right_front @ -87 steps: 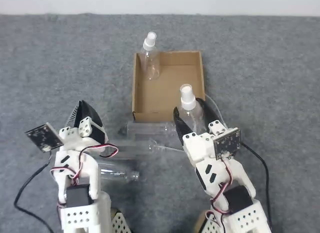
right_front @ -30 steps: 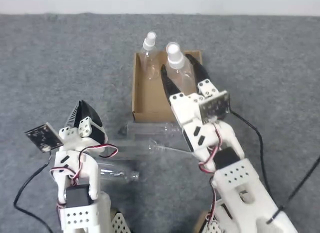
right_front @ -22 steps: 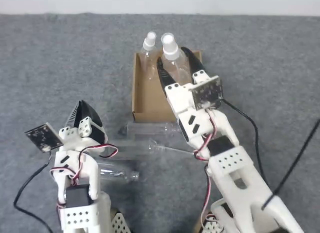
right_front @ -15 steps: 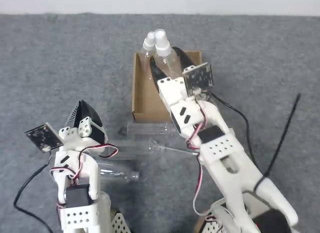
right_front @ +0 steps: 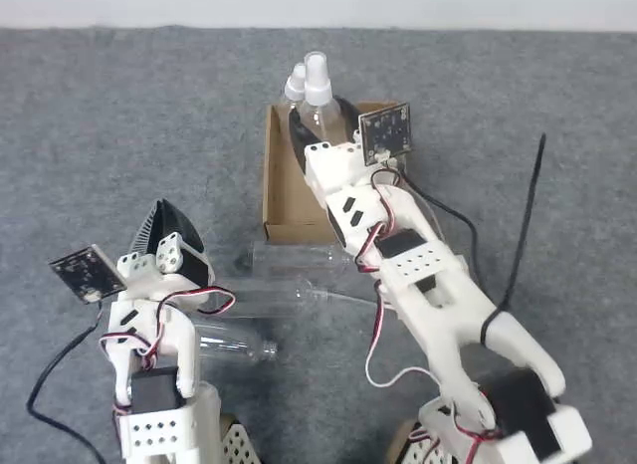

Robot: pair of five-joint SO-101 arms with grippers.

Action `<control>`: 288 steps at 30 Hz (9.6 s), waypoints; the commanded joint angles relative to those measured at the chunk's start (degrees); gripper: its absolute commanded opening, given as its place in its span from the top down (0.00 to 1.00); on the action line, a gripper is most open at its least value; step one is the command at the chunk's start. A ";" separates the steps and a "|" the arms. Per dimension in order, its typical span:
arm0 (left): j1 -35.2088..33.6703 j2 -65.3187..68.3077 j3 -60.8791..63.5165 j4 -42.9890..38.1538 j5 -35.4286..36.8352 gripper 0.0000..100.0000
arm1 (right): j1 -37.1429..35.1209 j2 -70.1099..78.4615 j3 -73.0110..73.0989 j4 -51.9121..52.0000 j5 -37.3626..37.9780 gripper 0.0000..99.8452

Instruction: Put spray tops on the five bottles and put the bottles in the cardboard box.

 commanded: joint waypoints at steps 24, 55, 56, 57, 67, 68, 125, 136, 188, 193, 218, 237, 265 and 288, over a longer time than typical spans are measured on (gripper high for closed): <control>-0.18 -1.05 -0.75 0.18 -0.53 0.98 | -4.97 30.64 -4.66 -38.99 4.04 0.95; -0.18 -1.05 -0.75 0.26 -0.53 0.98 | -4.18 42.95 -13.45 -38.37 3.96 0.90; -0.18 -1.05 -0.75 0.26 -0.53 0.98 | -4.18 42.95 -13.45 -37.67 3.87 0.88; -0.18 -1.05 -0.75 0.26 -0.53 0.98 | -4.26 42.86 -13.45 -37.14 3.78 0.86; -0.18 -0.97 -0.75 0.26 -0.53 0.98 | -3.91 42.42 -13.45 -36.97 3.78 0.82; -0.18 -0.97 -0.75 0.26 -0.53 0.98 | -3.91 42.42 -13.45 -36.88 3.87 0.82; -0.26 -0.88 -0.75 0.26 -0.53 0.99 | -1.27 8.57 4.40 -6.64 4.48 0.71; -0.26 -0.88 -0.75 0.26 -0.53 0.99 | -0.84 -7.43 8.44 10.15 4.48 0.71; -5.27 -1.05 -0.75 -1.76 -0.53 0.98 | -16.31 -26.95 -10.99 66.77 -18.64 0.71; -5.27 -1.05 -0.75 -1.76 -0.53 0.98 | -18.68 -26.86 -13.54 71.52 -21.63 0.71; -5.19 -1.05 -0.75 -1.76 -0.53 0.98 | -20.70 -8.84 -23.91 76.53 -31.30 0.71; -5.19 -1.05 -0.75 -1.58 -0.53 0.98 | -19.47 -1.19 -28.31 85.93 -36.40 0.71; -5.19 -1.05 -0.75 -1.58 -0.53 0.98 | -13.32 3.47 -18.20 71.08 -49.41 0.71; -5.19 -1.05 -0.75 -1.49 -0.53 0.98 | -9.10 15.25 -23.03 70.20 -51.60 0.71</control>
